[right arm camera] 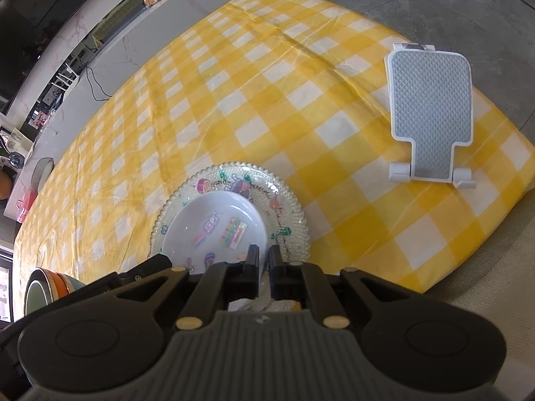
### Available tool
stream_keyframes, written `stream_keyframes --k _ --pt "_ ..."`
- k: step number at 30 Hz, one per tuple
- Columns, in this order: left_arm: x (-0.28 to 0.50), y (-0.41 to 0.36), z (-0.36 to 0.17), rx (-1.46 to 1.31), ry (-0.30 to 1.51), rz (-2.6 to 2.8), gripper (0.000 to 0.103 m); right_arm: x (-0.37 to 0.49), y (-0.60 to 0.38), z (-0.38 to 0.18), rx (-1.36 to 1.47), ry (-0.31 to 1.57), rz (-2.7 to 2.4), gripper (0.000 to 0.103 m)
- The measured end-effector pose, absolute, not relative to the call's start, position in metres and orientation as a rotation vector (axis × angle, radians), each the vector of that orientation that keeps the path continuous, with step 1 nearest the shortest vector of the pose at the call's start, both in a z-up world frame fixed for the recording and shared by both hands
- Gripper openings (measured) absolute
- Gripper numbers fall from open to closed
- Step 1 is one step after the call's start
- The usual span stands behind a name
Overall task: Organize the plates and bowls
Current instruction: 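Lower the white bowl onto the glass plate and open both grippers, then move both grippers to the nested steel, orange and blue bowls and grip the rims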
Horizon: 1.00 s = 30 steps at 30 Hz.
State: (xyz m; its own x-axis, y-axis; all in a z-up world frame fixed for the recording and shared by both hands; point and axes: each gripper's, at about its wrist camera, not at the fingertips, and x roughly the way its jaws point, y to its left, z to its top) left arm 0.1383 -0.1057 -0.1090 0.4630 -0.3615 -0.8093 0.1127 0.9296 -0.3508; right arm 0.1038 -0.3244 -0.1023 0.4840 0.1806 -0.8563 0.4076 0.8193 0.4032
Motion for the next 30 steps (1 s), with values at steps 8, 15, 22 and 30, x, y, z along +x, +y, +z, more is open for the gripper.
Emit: stream_keyframes --k 8,15,22,30 --pt "0.132 -0.105 -0.096 -0.24 1.006 -0.287 0.027 0.097 -0.331 -0.098 0.688 1.01 -0.12 0.035" --pt "0.111 -0.1 -0.069 -0.16 0.933 -0.311 0.046 0.087 -0.335 -0.089 0.723 0.929 -0.099 0.039" --pt "0.079 -0.077 -0.026 -0.122 0.793 -0.339 0.066 0.068 -0.31 -0.06 0.519 0.831 -0.159 0.045" --pt "0.056 -0.032 0.008 -0.1 0.698 -0.257 0.081 0.045 -0.286 -0.041 0.517 0.799 -0.139 0.068"
